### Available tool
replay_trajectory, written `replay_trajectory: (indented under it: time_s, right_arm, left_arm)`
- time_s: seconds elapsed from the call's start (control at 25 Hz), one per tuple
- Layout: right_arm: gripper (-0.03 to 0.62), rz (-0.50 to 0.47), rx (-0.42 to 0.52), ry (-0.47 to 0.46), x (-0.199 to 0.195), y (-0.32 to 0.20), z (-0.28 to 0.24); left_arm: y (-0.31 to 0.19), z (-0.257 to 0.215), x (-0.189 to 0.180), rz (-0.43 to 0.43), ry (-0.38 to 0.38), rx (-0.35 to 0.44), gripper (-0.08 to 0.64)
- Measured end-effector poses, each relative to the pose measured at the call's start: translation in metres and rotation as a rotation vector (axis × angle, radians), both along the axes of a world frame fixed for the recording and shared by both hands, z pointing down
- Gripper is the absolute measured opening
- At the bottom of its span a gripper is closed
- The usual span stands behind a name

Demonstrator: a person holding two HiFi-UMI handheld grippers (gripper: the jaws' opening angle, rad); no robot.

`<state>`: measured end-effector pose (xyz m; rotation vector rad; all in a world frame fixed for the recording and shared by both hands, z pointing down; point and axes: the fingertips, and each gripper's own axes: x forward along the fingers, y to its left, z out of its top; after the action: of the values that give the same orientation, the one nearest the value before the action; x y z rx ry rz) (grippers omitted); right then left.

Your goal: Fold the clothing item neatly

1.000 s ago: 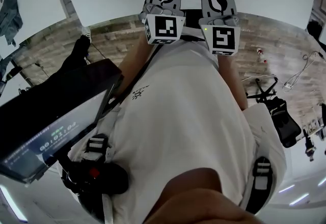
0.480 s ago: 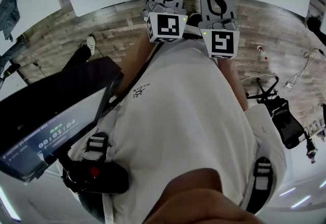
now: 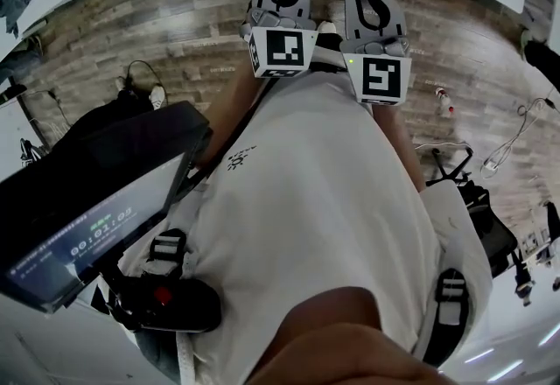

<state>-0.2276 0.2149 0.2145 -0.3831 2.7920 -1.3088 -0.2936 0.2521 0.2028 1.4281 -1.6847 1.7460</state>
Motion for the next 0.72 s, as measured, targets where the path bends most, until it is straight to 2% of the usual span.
replay_trajectory:
  time_s: [0.16, 0.44, 0.72]
  right_arm:
    - [0.002, -0.057, -0.047, 0.021, -0.007, 0.012, 0.013]
    - [0.003, -0.002, -0.020, -0.020, -0.007, -0.003, -0.011]
    - [0.002, -0.024, -0.030, -0.016, -0.011, 0.004, -0.003]
  left_arm:
    - [0.006, 0.016, -0.006, -0.018, -0.009, -0.017, 0.002]
    - [0.003, -0.010, 0.000, -0.016, 0.005, -0.012, 0.002]
    - [0.004, -0.009, -0.008, -0.020, -0.015, -0.022, 0.002]
